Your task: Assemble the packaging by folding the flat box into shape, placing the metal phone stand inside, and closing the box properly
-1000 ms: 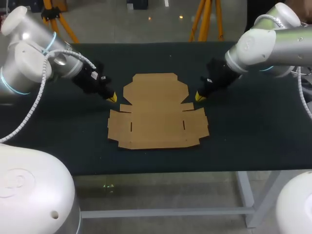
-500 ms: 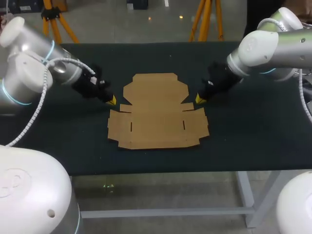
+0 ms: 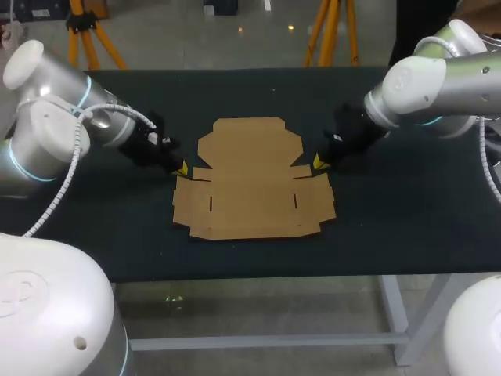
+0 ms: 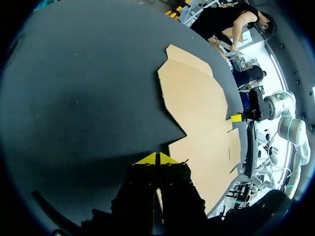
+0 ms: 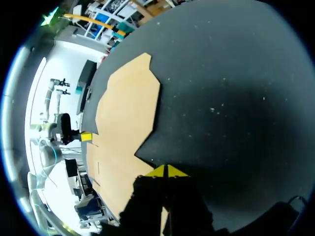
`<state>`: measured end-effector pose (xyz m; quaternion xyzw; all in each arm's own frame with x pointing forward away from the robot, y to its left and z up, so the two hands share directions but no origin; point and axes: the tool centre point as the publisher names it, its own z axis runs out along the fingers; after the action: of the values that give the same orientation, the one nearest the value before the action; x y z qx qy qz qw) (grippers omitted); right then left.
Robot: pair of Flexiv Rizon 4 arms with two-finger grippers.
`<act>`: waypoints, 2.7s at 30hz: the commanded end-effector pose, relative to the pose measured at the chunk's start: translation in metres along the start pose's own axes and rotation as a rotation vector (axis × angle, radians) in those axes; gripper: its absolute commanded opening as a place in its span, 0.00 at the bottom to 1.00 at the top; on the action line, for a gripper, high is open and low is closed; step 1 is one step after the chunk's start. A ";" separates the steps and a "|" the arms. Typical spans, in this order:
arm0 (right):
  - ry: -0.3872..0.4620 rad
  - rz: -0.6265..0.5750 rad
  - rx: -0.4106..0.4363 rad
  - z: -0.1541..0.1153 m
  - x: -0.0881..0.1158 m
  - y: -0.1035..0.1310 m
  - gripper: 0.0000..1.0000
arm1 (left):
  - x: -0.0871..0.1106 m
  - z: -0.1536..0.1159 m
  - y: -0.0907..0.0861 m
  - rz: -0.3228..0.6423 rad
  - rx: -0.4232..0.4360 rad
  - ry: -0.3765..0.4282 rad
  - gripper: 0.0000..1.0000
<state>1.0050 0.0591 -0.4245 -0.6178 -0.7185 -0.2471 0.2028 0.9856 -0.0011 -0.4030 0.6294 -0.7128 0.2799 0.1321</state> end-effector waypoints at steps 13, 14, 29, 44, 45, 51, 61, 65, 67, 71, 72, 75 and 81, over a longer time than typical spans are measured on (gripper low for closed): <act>0.010 0.015 -0.008 0.010 0.000 -0.004 0.00 | 0.002 0.015 -0.006 -0.004 -0.036 0.011 0.00; 0.011 0.015 -0.008 0.011 0.000 -0.004 0.00 | 0.002 0.015 -0.005 -0.005 -0.037 0.013 0.00; 0.051 -0.004 -0.032 0.015 0.009 -0.008 0.00 | 0.000 0.016 -0.005 -0.009 -0.052 0.022 0.00; 0.045 -0.039 -0.061 0.007 0.021 -0.007 0.00 | 0.008 0.017 -0.004 0.012 -0.062 0.025 0.00; 0.046 -0.040 -0.063 0.008 0.024 -0.008 0.00 | 0.009 0.016 -0.003 0.013 -0.062 0.025 0.00; 0.039 -0.041 -0.074 0.006 0.025 -0.008 0.00 | 0.015 0.013 -0.002 0.021 -0.057 0.009 0.00; 0.017 -0.039 -0.089 0.007 0.036 -0.007 0.00 | 0.031 0.007 0.002 0.056 -0.054 -0.032 0.00; -0.002 -0.042 -0.095 0.008 0.041 -0.007 0.00 | 0.035 0.006 0.002 0.069 -0.058 -0.042 0.00; -0.007 -0.043 -0.096 0.009 0.043 -0.008 0.00 | 0.036 0.007 0.001 0.073 -0.061 -0.045 0.00; -0.027 -0.040 -0.100 0.010 0.047 -0.008 0.00 | 0.038 0.007 0.001 0.080 -0.065 -0.047 0.00; -0.038 -0.037 -0.102 0.010 0.048 -0.008 0.00 | 0.039 0.008 0.001 0.081 -0.067 -0.048 0.00; -0.049 -0.037 -0.105 0.010 0.050 -0.008 0.00 | 0.040 0.008 0.000 0.083 -0.071 -0.050 0.00; -0.058 -0.042 -0.109 0.012 0.053 -0.004 0.00 | 0.043 0.010 -0.001 0.089 -0.085 -0.055 0.00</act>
<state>0.9926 0.1030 -0.4027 -0.6181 -0.7217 -0.2752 0.1466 0.9777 -0.0388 -0.3895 0.5972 -0.7529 0.2455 0.1272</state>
